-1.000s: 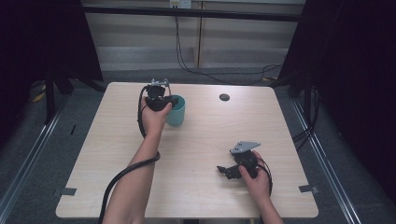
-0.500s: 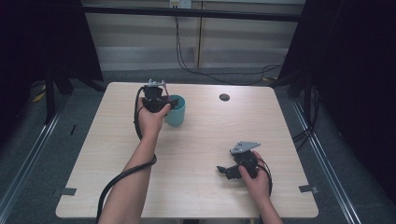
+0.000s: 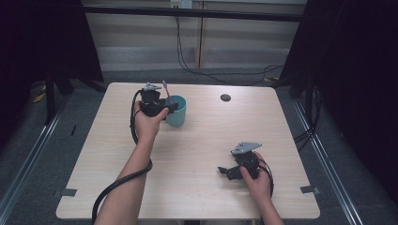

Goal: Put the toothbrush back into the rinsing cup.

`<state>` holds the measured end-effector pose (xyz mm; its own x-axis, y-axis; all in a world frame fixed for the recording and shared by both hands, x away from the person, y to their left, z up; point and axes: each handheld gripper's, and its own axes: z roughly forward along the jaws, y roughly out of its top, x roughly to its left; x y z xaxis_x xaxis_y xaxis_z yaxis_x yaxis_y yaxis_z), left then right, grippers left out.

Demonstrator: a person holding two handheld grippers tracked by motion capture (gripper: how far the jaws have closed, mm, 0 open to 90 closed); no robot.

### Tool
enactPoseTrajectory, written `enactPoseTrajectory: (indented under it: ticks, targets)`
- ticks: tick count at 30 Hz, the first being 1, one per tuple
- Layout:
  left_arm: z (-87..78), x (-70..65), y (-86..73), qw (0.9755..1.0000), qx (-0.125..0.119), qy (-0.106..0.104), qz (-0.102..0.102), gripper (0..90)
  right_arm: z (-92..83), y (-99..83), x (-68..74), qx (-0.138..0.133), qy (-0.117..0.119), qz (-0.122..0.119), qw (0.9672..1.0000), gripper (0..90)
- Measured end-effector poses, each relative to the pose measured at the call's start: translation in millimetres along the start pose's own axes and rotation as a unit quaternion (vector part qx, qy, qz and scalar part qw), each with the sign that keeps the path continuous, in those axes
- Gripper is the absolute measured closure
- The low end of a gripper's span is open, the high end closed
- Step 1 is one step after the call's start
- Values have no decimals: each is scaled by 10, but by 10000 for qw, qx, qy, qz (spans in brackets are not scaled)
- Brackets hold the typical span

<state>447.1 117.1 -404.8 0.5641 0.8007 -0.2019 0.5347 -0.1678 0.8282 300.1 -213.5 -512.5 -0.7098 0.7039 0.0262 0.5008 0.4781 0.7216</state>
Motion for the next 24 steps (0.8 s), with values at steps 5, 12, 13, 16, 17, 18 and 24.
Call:
enactPoseTrajectory:
  ticks: [5, 12, 13, 16, 17, 18, 24]
  targets:
    - [-32, 5, -40, 10000, -38, -86, 0, 339, 0, 0, -1, 2, 1, -11, 10000, 117]
    - [-83, 18, -102, 9998, -20, -150, 103, 321, 0, 0, 0, 0, -1, -7, 10000, 117]
    - [-86, 22, -112, 9998, -16, -136, 110, 313, 0, 0, -2, -2, -1, -17, 10000, 117]
    - [-106, 40, -148, 9998, 31, -155, 138, 297, 1, 0, -2, -5, -3, -18, 10000, 117]
    - [-111, 40, -160, 9998, 29, -151, 130, 286, 0, 0, 0, -2, -3, -1, 10000, 117]
    - [-121, 43, -171, 9998, 33, -143, 148, 283, 0, 0, 0, -2, -3, -3, 10000, 117]
    - [-170, 63, -250, 9998, 38, -156, 150, 253, 0, 0, 0, -2, -4, -4, 10000, 117]
